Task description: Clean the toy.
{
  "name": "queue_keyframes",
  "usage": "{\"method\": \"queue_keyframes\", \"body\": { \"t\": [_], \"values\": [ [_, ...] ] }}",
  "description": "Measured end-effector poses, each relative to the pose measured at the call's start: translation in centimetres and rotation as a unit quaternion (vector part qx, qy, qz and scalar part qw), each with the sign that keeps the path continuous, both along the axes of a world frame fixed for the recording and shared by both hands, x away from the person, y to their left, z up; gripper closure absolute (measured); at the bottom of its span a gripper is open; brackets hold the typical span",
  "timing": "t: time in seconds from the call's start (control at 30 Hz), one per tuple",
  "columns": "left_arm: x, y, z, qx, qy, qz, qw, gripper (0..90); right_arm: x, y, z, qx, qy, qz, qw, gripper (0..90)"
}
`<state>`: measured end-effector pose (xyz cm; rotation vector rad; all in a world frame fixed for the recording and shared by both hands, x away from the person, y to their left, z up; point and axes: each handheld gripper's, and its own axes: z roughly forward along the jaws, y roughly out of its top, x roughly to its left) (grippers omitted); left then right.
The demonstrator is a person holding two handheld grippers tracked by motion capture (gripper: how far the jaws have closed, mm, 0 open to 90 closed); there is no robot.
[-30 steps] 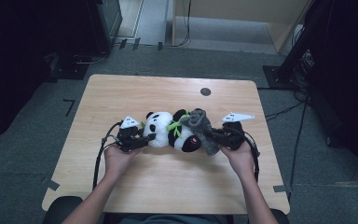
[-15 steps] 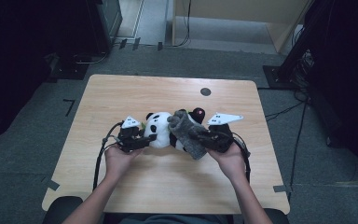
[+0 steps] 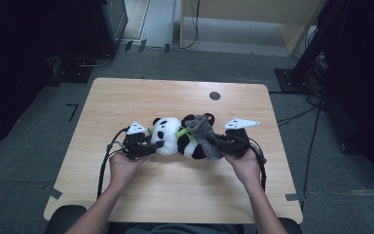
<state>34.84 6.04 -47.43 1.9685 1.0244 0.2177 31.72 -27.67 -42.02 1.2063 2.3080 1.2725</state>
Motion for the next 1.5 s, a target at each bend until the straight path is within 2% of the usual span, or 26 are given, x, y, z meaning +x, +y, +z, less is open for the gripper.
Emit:
{"method": "queue_keyframes", "body": {
  "t": [0.13, 0.3, 0.5, 0.6, 0.67, 0.87, 1.0, 1.07, 1.13, 1.23, 1.5],
  "values": [
    [0.1, 0.1, -0.1, -0.004, 0.003, 0.001, 1.0000, 53.4, 0.2, -0.8, 0.1, -0.001, 0.004, -0.014, 0.9999, 81.9],
    [0.0, -0.1, 0.0, -0.002, 0.002, 0.006, 1.0000, 53.5, -0.2, -0.7, 2.1, 0.023, -0.017, -0.011, 0.9995, 81.9],
    [-0.5, -0.6, 0.3, 0.001, 0.003, 0.009, 1.0000, 53.6, 0.5, 2.1, 4.4, 0.031, -0.042, 0.018, 0.9985, 81.9],
    [-0.8, -0.9, 0.3, 0.003, -0.001, 0.008, 1.0000, 53.6, 1.4, 3.9, 4.9, 0.036, -0.043, 0.032, 0.9979, 81.9],
    [-0.9, -1.0, 0.3, 0.005, -0.001, 0.006, 1.0000, 53.5, 2.1, 5.4, 4.9, 0.030, -0.042, 0.043, 0.9977, 82.0],
    [-1.1, -1.0, 0.2, 0.004, -0.003, 0.009, 0.9999, 53.4, 4.3, 9.2, 3.7, -0.002, -0.013, 0.057, 0.9983, 82.0],
    [-1.1, -1.1, 0.2, 0.003, -0.003, 0.012, 0.9999, 53.4, 4.9, 11.2, 2.2, -0.031, 0.012, 0.062, 0.9975, 81.9],
    [-1.1, -1.0, 0.1, 0.002, 0.002, 0.014, 0.9999, 53.4, 5.0, 11.8, 1.5, -0.039, 0.015, 0.064, 0.9970, 81.9],
    [-1.0, -1.0, 0.0, -0.004, 0.006, 0.015, 0.9999, 53.4, 4.7, 11.9, 1.1, -0.039, 0.008, 0.064, 0.9972, 81.9],
    [-1.1, -1.1, 0.1, 0.002, 0.005, 0.014, 0.9999, 53.6, 4.2, 11.6, 0.7, -0.040, 0.002, 0.067, 0.9970, 82.1],
    [-1.1, -1.0, 0.0, 0.002, 0.009, 0.011, 0.9999, 53.7, 2.2, 11.0, -0.1, -0.071, -0.020, 0.084, 0.9937, 82.3]
  ]
}}
